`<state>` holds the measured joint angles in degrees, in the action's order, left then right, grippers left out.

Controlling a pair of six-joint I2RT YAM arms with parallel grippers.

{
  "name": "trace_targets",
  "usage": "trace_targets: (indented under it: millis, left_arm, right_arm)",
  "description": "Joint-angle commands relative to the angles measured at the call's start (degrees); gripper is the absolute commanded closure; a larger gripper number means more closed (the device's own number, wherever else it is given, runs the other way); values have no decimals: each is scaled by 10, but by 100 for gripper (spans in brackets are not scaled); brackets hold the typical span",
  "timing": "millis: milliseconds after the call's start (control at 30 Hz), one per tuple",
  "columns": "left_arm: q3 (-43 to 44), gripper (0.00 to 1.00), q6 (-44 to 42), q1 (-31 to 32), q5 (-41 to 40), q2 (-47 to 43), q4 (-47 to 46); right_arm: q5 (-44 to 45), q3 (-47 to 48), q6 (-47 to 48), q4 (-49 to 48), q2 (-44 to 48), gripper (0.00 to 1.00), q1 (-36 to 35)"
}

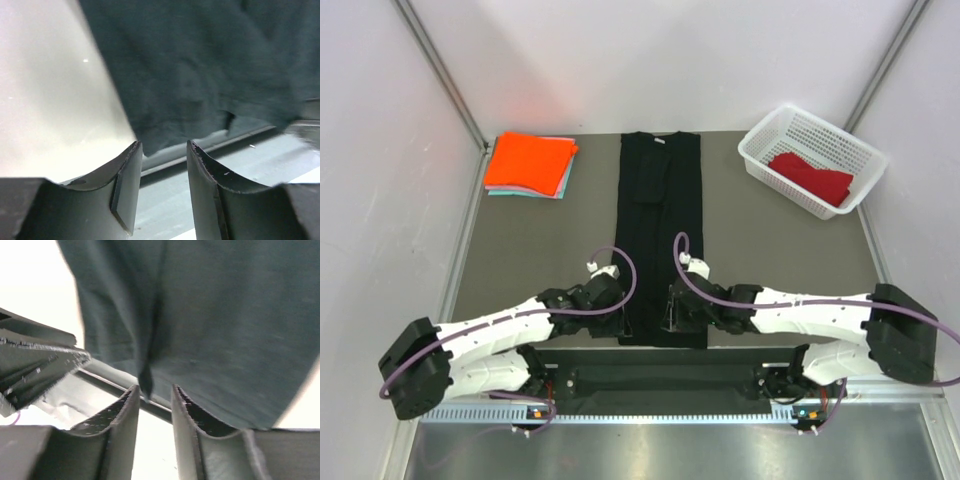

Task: Fold and stack the t-shirts
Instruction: Fold the tshirt

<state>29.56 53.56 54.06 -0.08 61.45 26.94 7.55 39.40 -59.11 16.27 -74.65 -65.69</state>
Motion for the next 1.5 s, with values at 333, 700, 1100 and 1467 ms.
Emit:
trace_targets:
  millis: [333,700,1100,1467]
  left_arm:
    - [-21,52,-18,1,-28,31,-26]
    - [8,79,4,1,-77,25,57]
    - [60,80,9,1,-96,-9,129]
    - [9,57,11,0,-58,-12,15]
  right_arm:
    - [-3,-70,72,134,163,55,116]
    - [-73,-121,75,43,95,54,137]
    - [-106,-179,52,33,164,100,137]
    - [-100,-173,46,38,175,100,137]
